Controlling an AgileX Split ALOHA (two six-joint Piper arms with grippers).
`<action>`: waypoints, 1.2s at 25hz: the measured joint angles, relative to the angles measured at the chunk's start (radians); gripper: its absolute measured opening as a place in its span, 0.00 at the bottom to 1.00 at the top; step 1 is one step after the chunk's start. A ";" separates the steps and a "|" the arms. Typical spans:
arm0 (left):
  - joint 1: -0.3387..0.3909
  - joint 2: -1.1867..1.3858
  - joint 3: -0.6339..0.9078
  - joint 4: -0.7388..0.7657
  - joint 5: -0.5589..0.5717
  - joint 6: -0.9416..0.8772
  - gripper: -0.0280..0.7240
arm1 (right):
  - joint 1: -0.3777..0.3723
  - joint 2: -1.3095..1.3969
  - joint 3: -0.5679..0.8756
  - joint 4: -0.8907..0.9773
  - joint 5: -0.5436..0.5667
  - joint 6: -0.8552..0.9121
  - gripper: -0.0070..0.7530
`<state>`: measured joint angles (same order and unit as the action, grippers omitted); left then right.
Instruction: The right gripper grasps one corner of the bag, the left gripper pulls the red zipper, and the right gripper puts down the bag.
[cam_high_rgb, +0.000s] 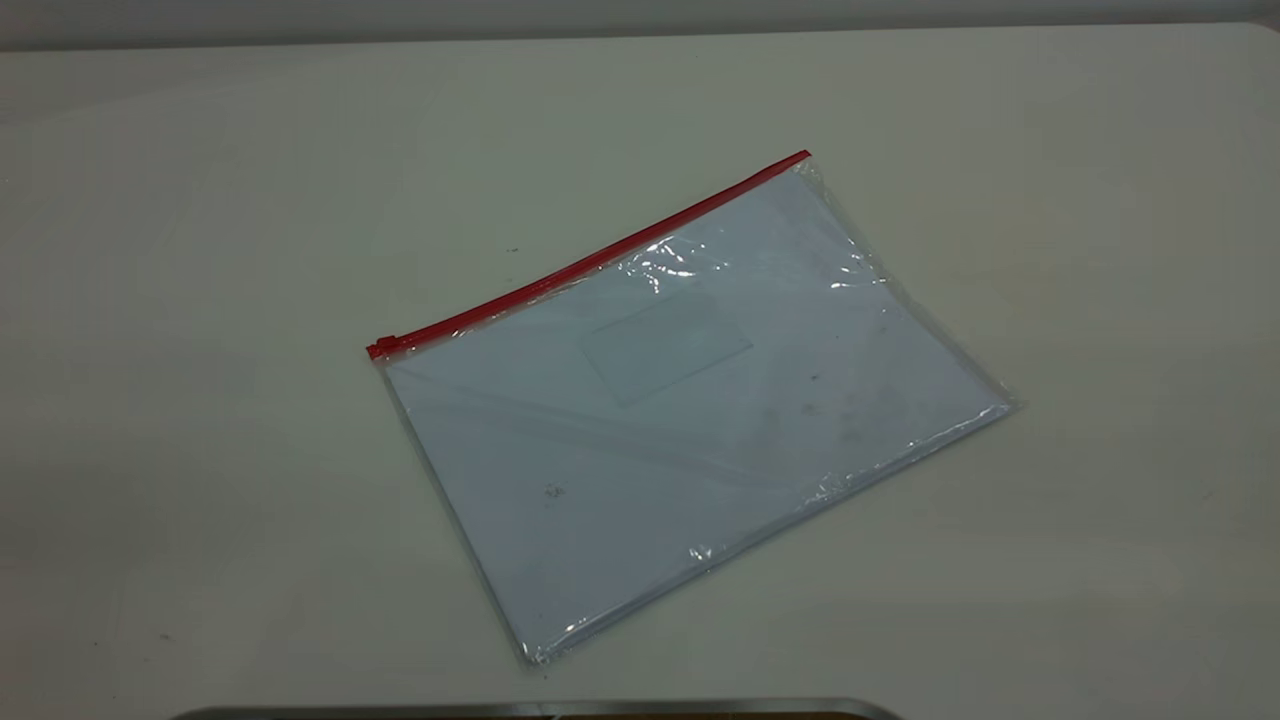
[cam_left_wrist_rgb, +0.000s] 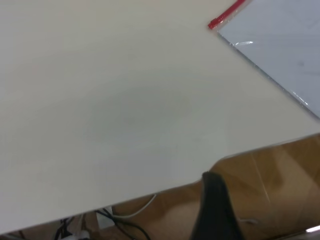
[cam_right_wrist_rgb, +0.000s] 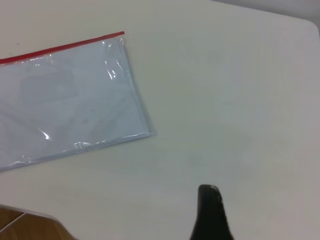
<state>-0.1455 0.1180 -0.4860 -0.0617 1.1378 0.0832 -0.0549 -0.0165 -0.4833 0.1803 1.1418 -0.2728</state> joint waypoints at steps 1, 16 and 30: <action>0.019 -0.010 0.000 0.000 -0.001 0.000 0.82 | 0.000 0.000 0.000 0.000 0.000 0.000 0.76; 0.162 -0.137 0.000 0.047 0.000 -0.060 0.82 | 0.000 0.000 0.000 0.000 0.000 0.003 0.76; 0.162 -0.137 0.000 0.049 0.000 -0.071 0.82 | 0.000 0.000 0.000 0.000 0.000 0.003 0.76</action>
<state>0.0165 -0.0186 -0.4860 -0.0130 1.1379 0.0124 -0.0549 -0.0165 -0.4833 0.1803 1.1418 -0.2697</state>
